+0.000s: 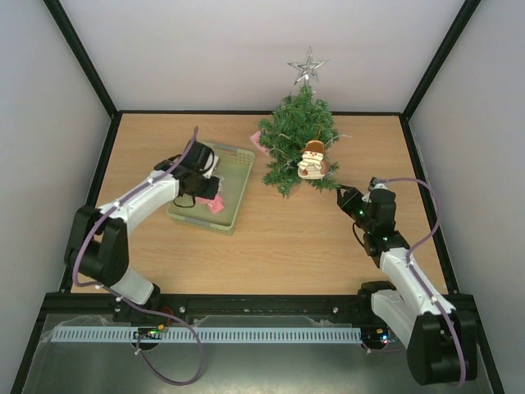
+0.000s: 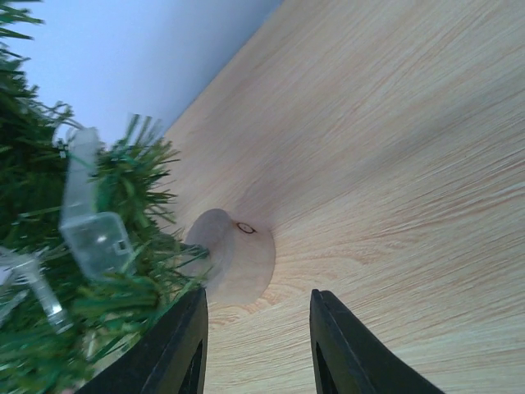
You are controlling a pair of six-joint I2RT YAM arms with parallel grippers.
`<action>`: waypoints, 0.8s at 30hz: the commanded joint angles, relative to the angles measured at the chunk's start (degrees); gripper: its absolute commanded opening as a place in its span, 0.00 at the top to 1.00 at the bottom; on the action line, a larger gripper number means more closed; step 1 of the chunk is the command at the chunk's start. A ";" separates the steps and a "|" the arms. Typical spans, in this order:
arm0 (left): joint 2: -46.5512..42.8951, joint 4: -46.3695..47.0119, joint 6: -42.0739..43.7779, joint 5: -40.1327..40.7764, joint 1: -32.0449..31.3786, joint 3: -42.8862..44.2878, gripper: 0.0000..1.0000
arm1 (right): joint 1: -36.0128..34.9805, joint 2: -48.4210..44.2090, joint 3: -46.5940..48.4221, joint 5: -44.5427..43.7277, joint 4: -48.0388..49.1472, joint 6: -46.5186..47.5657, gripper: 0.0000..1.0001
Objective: Decorate the small christmas tree
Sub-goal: Pick up the decoration item from the storage box.
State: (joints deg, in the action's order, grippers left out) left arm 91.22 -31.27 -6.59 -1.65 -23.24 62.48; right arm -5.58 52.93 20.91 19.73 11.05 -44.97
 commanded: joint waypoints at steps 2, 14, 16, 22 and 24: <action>-8.17 0.58 -0.29 -0.13 -0.24 3.56 0.98 | -0.03 -7.87 2.84 -0.11 -8.16 0.76 0.67; -21.35 4.72 1.62 -24.33 -0.31 5.72 0.98 | -5.70 -12.83 23.81 9.06 -8.12 9.18 0.65; -22.67 4.98 1.99 -29.73 -0.31 5.41 0.98 | -7.91 -12.80 24.36 11.67 -5.72 12.97 0.64; -24.92 5.05 1.15 -42.76 -0.40 4.59 0.98 | -22.48 -11.33 25.26 11.22 -6.14 26.74 0.63; -25.86 6.71 -0.98 -45.68 -0.40 3.51 0.98 | -29.46 -11.81 22.61 10.55 -3.68 34.33 0.60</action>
State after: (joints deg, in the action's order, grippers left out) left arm 67.57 -27.03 -5.52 -36.34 -23.44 67.55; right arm -25.50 41.21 44.66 29.21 3.73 -25.45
